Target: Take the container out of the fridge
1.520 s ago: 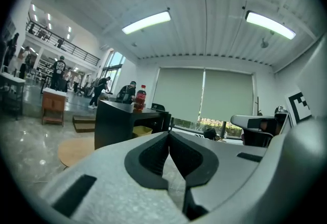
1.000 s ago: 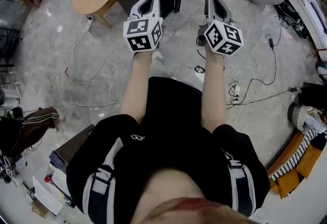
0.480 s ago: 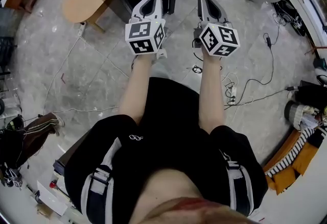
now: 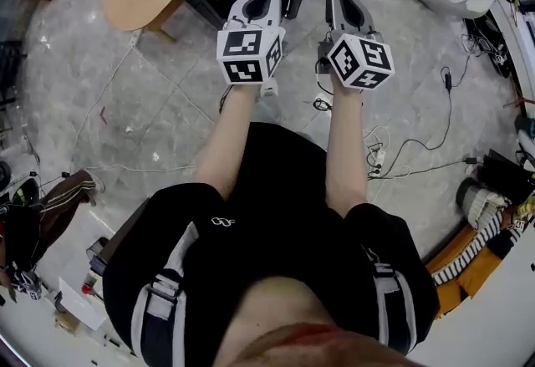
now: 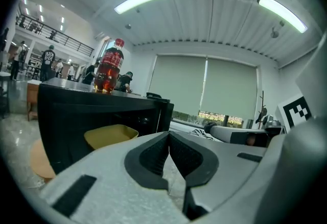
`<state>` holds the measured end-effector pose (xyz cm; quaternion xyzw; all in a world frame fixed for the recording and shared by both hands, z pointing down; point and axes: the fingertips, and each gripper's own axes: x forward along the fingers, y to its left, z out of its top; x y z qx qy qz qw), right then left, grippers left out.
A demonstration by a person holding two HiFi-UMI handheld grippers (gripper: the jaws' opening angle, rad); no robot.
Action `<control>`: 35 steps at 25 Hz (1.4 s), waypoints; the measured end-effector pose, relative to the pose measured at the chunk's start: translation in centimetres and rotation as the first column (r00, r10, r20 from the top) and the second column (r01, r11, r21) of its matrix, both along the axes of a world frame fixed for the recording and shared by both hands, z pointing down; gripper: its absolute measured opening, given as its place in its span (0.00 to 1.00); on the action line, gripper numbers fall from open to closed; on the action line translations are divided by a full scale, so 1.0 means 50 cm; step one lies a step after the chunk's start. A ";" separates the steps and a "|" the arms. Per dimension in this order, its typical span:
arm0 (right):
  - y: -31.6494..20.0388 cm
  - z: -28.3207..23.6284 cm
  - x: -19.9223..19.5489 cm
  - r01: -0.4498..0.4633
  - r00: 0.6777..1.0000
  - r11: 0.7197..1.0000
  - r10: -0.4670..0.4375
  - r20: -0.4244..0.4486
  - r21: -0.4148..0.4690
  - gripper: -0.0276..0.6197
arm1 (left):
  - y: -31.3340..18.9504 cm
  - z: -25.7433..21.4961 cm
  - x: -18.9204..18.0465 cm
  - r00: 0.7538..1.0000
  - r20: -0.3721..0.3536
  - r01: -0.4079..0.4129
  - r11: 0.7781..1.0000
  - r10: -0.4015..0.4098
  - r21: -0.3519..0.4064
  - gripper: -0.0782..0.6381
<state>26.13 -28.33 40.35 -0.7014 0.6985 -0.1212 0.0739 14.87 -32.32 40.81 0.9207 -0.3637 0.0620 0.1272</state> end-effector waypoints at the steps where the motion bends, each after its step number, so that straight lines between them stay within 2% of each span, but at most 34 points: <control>1: -0.020 0.003 -0.002 0.009 1.000 1.000 -0.009 -0.002 -0.006 0.06 | -0.017 0.004 0.004 1.000 -0.001 0.002 1.000 -0.002 -0.005 0.12; 7: -0.089 0.028 0.009 0.035 0.999 0.999 -0.035 0.002 -0.031 0.06 | -0.087 0.018 0.019 1.000 0.001 0.027 0.999 -0.027 -0.023 0.12; 13: -0.129 0.013 0.028 0.097 0.995 0.995 -0.097 -0.022 -0.024 0.06 | -0.110 0.021 0.020 0.995 -0.004 0.102 0.994 -0.102 -0.035 0.12; 17: -0.147 0.006 0.022 0.172 0.982 0.985 -0.174 -0.073 -0.034 0.06 | -0.107 0.017 0.015 0.987 -0.010 0.161 0.986 -0.162 -0.036 0.12; 20: -0.165 -0.010 -0.008 0.261 0.948 0.964 -0.265 -0.176 -0.048 0.06 | -0.113 0.016 0.000 0.975 -0.026 0.219 0.975 -0.220 -0.035 0.12; 23: -0.181 -0.034 -0.057 0.382 0.864 0.921 -0.385 -0.323 -0.075 0.06 | -0.114 0.025 -0.017 0.961 -0.033 0.274 0.961 -0.275 -0.044 0.12; 27: -0.205 -0.020 -0.126 0.501 0.718 0.853 -0.504 -0.480 -0.146 0.06 | -0.116 0.032 -0.044 0.940 -0.035 0.337 0.940 -0.339 -0.051 0.12; 30: -0.234 0.019 -0.159 0.546 0.599 0.808 -0.562 -0.571 -0.223 0.06 | -0.119 0.032 -0.065 0.926 -0.039 0.374 0.926 -0.376 -0.051 0.12; 32: -0.252 0.045 -0.179 0.557 0.494 0.779 -0.589 -0.639 -0.288 0.06 | -0.119 0.036 -0.084 0.917 -0.038 0.396 0.917 -0.398 -0.057 0.12; 35: -0.268 0.082 -0.216 0.572 0.277 0.717 -0.626 -0.729 -0.398 0.06 | -0.116 0.043 -0.119 0.899 -0.028 0.434 0.899 -0.436 -0.065 0.12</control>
